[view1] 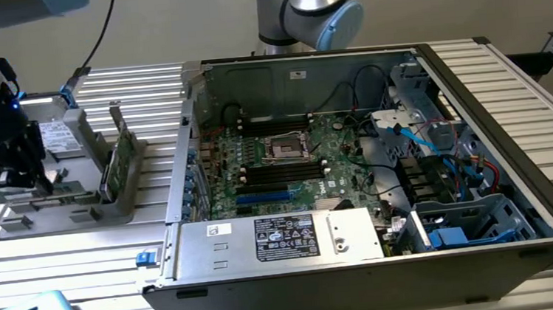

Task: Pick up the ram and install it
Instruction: 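Pick up the ram and move it above insertion slot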

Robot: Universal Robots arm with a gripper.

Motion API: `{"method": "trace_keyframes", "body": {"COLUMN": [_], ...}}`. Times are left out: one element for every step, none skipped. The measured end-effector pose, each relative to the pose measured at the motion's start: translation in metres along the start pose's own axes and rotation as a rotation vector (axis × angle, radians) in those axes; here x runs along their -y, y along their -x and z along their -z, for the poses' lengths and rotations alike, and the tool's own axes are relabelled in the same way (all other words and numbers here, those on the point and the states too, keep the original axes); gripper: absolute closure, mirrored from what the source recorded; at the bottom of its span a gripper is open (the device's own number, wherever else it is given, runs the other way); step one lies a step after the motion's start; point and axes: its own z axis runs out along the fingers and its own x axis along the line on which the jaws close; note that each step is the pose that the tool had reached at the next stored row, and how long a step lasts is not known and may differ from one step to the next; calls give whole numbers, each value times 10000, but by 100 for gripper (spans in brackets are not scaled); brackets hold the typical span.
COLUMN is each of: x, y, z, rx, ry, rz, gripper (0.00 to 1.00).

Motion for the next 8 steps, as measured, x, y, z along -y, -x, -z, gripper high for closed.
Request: {"method": "trace_keyframes", "body": {"x": [28,49,67,87,112,139,167,197], "y": [-5,-9,-12,-16,-19,-24,-28,-33], "z": [45,94,139,185,231,277,324,372], "rx": [2,3,3,4,6,6,6,6], "ry": [3,7,11,14,14,18,23,27], "rz": [1,1,1,1,1,2,2,2], "gripper": [86,86,86,86,86,86,86,86]}}
